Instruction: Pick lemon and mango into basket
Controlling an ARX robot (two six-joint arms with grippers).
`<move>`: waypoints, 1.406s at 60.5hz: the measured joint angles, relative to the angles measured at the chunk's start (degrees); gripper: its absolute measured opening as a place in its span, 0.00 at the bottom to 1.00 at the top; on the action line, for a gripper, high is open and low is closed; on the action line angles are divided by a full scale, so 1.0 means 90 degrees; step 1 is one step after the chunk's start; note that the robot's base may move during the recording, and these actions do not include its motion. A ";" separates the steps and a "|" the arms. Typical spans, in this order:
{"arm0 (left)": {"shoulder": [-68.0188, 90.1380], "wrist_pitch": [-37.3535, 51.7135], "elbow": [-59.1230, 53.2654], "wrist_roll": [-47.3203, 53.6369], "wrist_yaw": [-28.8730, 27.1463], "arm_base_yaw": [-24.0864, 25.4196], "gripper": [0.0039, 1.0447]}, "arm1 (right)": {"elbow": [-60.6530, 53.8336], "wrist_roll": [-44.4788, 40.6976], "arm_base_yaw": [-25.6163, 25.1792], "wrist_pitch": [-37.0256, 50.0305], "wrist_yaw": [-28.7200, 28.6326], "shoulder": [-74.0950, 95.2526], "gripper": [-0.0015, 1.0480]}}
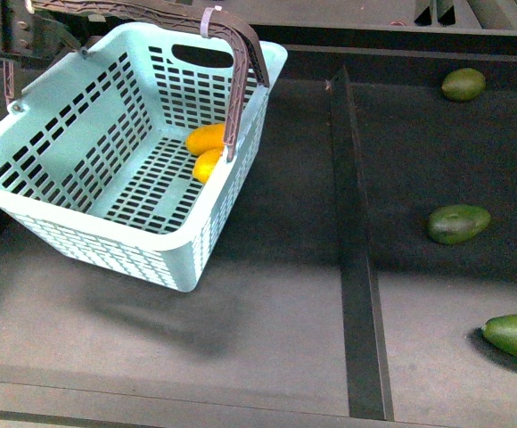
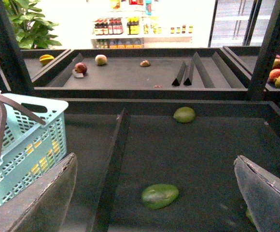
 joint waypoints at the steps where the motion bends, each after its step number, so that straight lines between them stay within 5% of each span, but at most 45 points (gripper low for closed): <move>1: -0.0109 -0.0109 -0.0056 0.0049 -0.0051 -0.0005 0.94 | 0.0000 0.0000 0.0000 0.0000 0.0000 0.0000 0.92; 7: -0.0617 -0.0452 -0.0352 0.0551 -0.0277 -0.0194 0.93 | 0.0000 0.0000 0.0000 0.0000 0.0000 0.0000 0.92; 15: -0.1207 0.3990 -0.2429 0.4818 0.0529 -0.0160 0.69 | 0.0000 0.0000 0.0000 0.0000 0.0007 0.0002 0.92; 20: -0.1664 0.5396 -0.3415 0.7023 0.0612 0.0024 0.54 | 0.0000 -0.0002 0.0000 0.0000 0.0010 0.0000 0.92; 25: -0.2188 0.5814 -0.4114 0.8461 0.0726 0.0223 0.37 | 0.0000 0.0000 0.0000 0.0000 0.0005 0.0000 0.92; 36: -0.2909 0.5957 -0.5158 0.9163 0.1008 0.0430 0.03 | 0.0000 -0.0002 0.0000 0.0000 0.0002 0.0000 0.92; 70: -0.5384 0.5532 -0.7104 0.9309 0.1695 0.1161 0.03 | 0.0000 0.0000 0.0000 0.0000 0.0000 0.0000 0.92; 85: -0.6834 0.4316 -0.7400 0.9309 0.1698 0.1163 0.03 | 0.0000 0.0000 0.0000 0.0000 0.0000 0.0000 0.92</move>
